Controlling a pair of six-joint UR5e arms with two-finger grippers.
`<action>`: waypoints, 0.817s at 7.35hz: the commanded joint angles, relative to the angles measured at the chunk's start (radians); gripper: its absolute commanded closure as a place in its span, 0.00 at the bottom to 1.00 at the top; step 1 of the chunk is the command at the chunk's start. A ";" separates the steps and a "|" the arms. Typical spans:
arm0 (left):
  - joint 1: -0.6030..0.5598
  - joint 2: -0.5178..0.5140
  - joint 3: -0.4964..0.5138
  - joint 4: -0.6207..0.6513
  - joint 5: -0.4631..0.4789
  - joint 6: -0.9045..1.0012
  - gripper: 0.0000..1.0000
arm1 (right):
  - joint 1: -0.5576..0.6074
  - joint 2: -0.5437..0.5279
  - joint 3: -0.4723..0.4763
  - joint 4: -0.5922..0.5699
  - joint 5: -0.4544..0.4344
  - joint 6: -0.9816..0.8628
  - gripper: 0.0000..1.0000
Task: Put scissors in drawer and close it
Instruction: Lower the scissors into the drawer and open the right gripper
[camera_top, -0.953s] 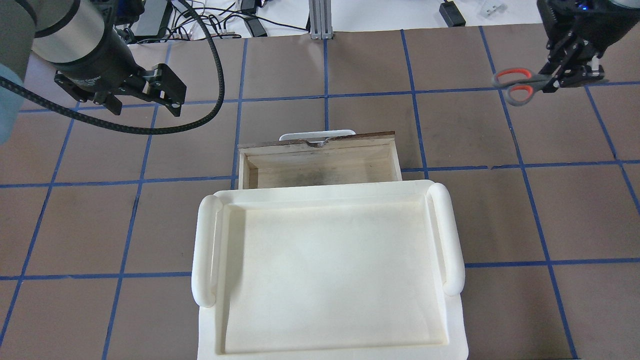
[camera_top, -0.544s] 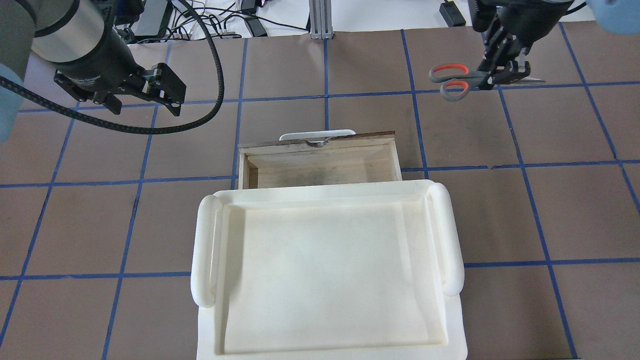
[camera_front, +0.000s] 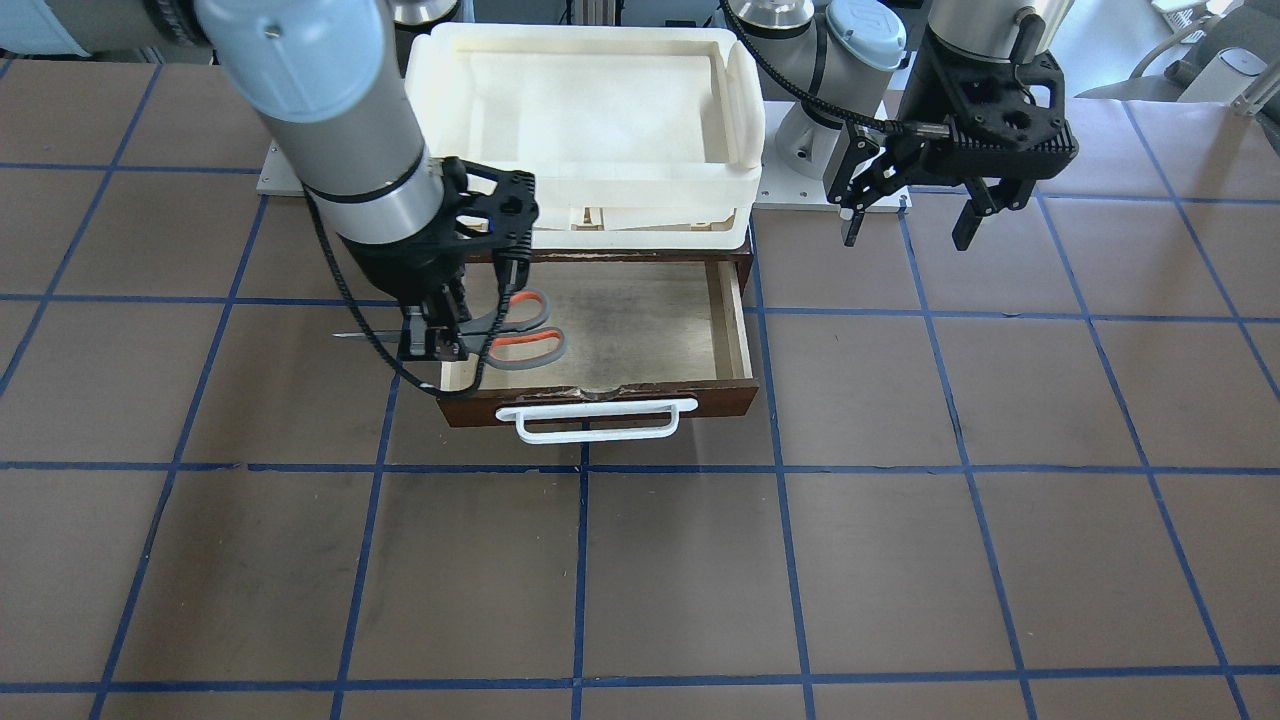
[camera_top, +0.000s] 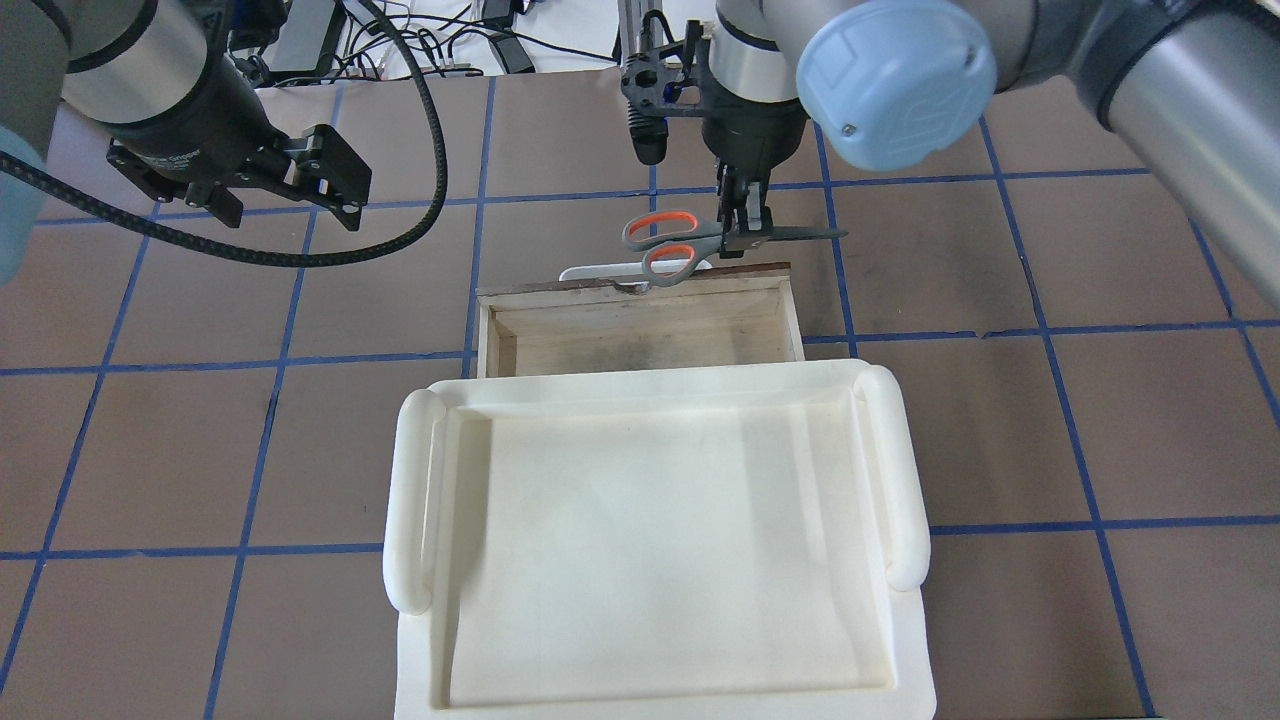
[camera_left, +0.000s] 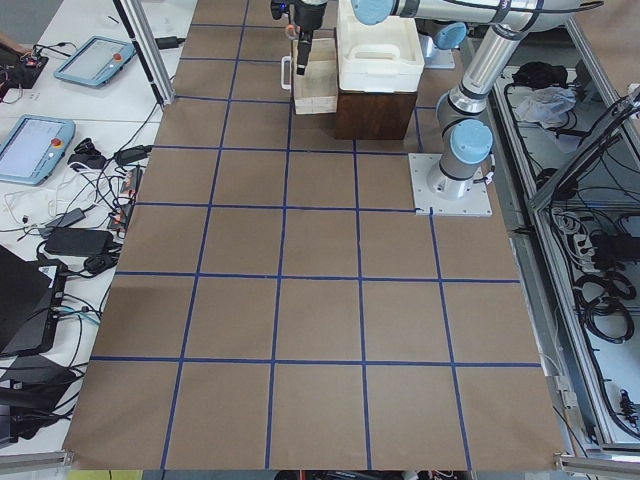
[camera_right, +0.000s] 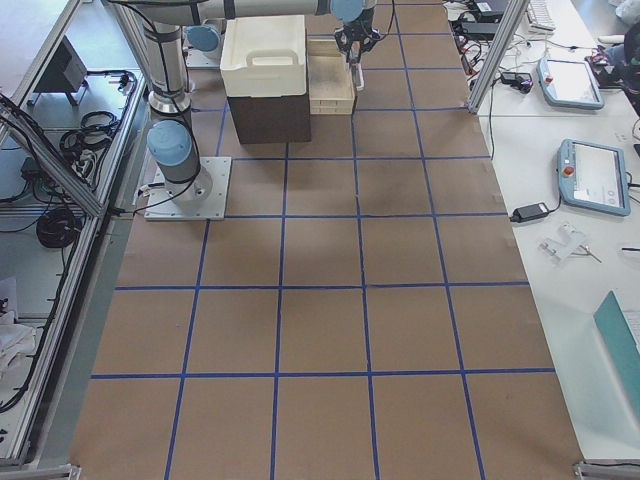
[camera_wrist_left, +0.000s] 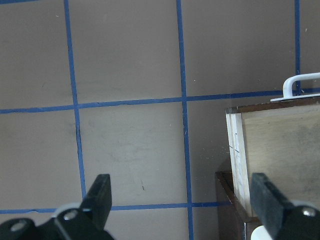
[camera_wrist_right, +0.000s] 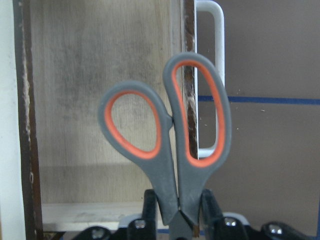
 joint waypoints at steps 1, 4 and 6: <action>0.002 0.001 0.000 -0.001 0.000 0.000 0.00 | 0.103 0.049 0.002 -0.039 -0.003 0.091 1.00; 0.000 0.004 0.000 -0.002 0.003 -0.002 0.00 | 0.149 0.098 0.023 -0.114 -0.003 0.144 1.00; 0.002 0.001 0.000 -0.001 -0.003 0.000 0.00 | 0.149 0.089 0.080 -0.116 0.000 0.144 1.00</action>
